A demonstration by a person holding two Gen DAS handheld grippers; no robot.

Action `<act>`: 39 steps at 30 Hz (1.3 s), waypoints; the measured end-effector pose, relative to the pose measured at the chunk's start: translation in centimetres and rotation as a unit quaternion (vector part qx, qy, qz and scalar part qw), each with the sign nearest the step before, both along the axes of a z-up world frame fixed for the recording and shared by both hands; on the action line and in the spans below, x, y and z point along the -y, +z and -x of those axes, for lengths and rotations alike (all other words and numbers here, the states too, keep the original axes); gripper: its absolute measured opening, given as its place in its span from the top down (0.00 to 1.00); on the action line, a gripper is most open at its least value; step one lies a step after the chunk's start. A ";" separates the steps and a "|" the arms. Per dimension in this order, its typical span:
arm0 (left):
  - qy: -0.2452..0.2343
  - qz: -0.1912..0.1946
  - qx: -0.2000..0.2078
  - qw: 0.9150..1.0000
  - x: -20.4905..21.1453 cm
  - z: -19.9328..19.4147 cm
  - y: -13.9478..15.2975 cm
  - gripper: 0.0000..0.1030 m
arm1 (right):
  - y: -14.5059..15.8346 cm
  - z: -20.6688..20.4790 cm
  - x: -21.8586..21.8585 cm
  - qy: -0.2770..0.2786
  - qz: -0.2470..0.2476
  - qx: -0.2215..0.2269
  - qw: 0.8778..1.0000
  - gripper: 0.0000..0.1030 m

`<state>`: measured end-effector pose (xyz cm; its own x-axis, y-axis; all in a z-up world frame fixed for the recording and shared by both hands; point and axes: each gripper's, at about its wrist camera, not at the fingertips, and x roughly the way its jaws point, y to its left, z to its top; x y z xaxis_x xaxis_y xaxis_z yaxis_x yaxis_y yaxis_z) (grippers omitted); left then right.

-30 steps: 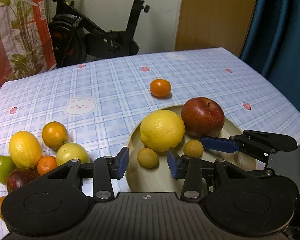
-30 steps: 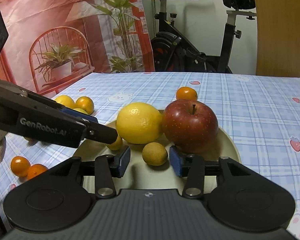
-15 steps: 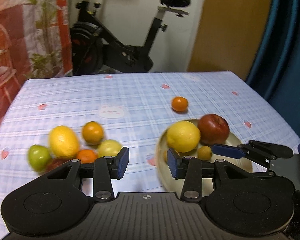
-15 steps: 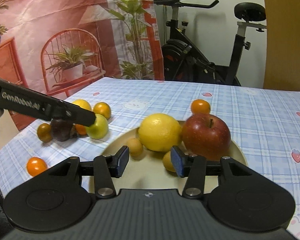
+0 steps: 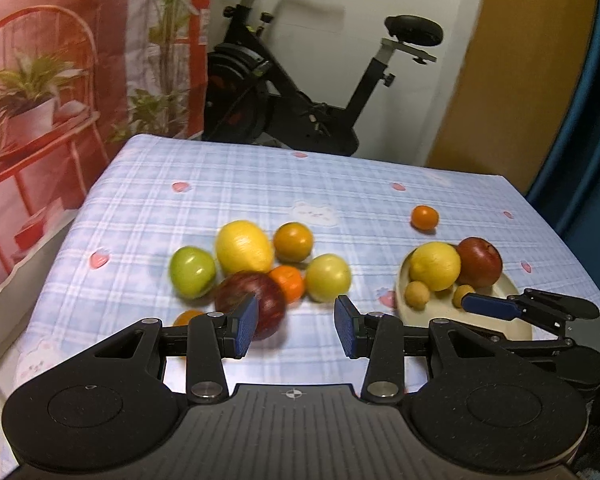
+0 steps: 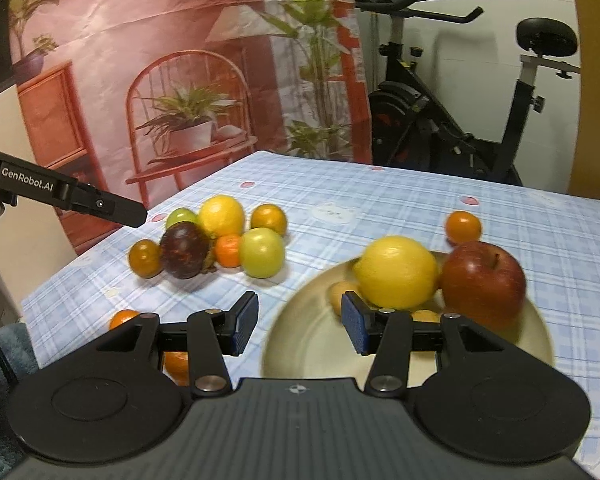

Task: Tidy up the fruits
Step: 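Move the right tool back to the cluster over the dark purple mangosteen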

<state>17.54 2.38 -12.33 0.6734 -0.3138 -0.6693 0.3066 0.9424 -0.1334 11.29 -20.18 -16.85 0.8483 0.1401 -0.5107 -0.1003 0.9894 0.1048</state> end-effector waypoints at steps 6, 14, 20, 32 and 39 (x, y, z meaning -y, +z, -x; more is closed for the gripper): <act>0.007 0.008 0.001 1.000 -1.6 0.4 -0.1 0.57 | 0.0 -0.5 -1.1 0.013 -0.005 -0.010 1.000 0.52; 0.019 0.014 0.004 1.000 -3.0 -0.3 -0.6 0.57 | 0.2 -1.0 -1.9 0.022 -0.002 -0.016 1.000 0.52; 0.028 0.015 0.009 0.999 -4.0 -2.5 -0.5 0.57 | 0.7 -2.8 -2.8 0.032 -0.001 -0.024 0.999 0.52; 0.035 0.104 -0.070 0.992 -5.0 -8.6 -4.1 0.57 | 0.2 -5.6 -5.2 0.062 0.028 -0.046 0.997 0.52; 0.034 0.127 -0.091 0.987 -4.6 -8.8 -5.5 0.57 | -0.3 -6.1 -4.6 0.050 0.019 -0.060 0.997 0.52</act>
<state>26.31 6.99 -17.82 0.5740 -0.4455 -0.6871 0.1925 0.8890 -0.4156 17.40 -15.58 -17.17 0.7640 0.1997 -0.6135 -0.1885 0.9785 0.0838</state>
